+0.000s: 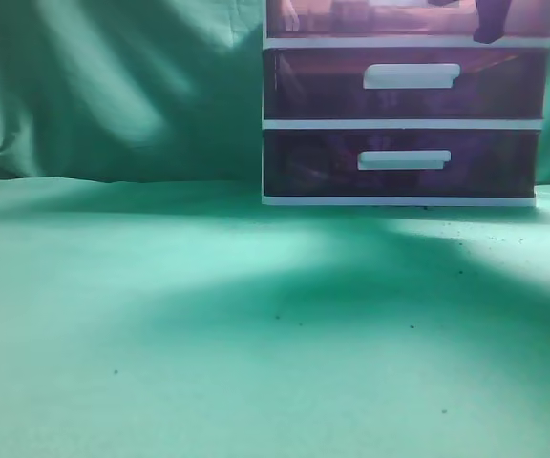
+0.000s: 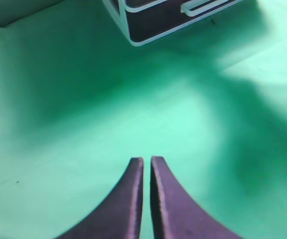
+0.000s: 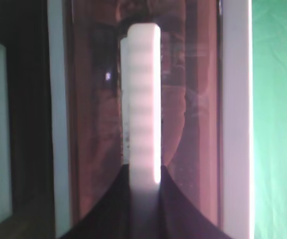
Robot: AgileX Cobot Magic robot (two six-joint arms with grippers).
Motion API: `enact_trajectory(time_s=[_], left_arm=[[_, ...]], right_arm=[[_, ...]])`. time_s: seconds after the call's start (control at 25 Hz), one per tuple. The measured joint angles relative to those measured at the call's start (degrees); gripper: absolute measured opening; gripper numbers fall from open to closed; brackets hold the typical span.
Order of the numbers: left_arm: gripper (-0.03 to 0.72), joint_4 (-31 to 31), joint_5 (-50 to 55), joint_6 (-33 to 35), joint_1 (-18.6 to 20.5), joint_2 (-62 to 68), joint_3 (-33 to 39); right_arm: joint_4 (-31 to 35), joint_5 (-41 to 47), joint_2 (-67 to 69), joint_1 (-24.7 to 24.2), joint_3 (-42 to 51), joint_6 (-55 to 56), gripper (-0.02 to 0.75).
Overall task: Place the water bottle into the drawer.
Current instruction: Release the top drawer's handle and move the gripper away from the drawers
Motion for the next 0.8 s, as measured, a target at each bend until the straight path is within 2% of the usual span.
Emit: enact_trajectory(time_s=[0.24, 0.6, 0.72, 0.76, 0.8], left_arm=[[0.0, -0.4, -1.5, -0.5, 0.0, -1.4, 0.9], [0.0, 0.1, -3.0, -0.7, 0.0, -1.4, 1.2], [0.0, 0.3, -3.2, -0.8, 0.0, -1.4, 1.2], [0.0, 0.3, -3.2, -0.8, 0.0, -1.4, 1.2], [0.0, 0.3, -3.2, -0.8, 0.0, -1.4, 1.2]], right_arm=[[0.2, -0.3, 0.5, 0.0, -0.4, 3.4, 0.081], [2.3, 0.9, -0.9, 0.4, -0.2, 18.1, 0.432], [2.1, 0.5, -3.3, 1.1, 1.8, 20.6, 0.431], [1.9, 0.5, -4.4, 1.4, 2.9, 21.5, 0.473], [1.9, 0.2, -5.4, 1.5, 4.2, 22.5, 0.458]])
